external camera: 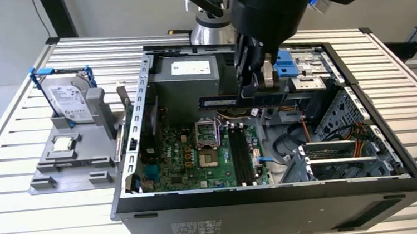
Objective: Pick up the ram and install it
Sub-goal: 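Pick up the ram and move it above insertion slot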
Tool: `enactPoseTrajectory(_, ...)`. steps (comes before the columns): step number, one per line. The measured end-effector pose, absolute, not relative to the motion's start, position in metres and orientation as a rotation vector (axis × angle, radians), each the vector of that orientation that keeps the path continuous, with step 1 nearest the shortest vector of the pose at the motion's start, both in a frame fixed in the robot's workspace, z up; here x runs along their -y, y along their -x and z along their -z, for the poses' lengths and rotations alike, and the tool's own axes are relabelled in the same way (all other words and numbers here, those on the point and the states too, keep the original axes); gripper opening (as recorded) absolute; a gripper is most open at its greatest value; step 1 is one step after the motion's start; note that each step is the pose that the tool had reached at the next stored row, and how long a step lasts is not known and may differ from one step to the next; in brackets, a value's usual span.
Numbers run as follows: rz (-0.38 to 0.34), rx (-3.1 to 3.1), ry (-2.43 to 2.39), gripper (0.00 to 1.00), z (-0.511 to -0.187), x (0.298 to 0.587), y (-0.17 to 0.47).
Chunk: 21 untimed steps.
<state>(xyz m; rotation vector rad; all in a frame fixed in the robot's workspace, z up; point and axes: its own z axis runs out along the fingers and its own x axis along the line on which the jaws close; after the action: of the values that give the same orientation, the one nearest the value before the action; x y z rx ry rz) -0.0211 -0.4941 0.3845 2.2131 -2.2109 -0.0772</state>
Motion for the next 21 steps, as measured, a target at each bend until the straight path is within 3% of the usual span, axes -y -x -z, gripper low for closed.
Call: enactPoseTrajectory(21, 0.079, 2.264, -2.159, 0.0, -0.385, 0.494, -0.019)
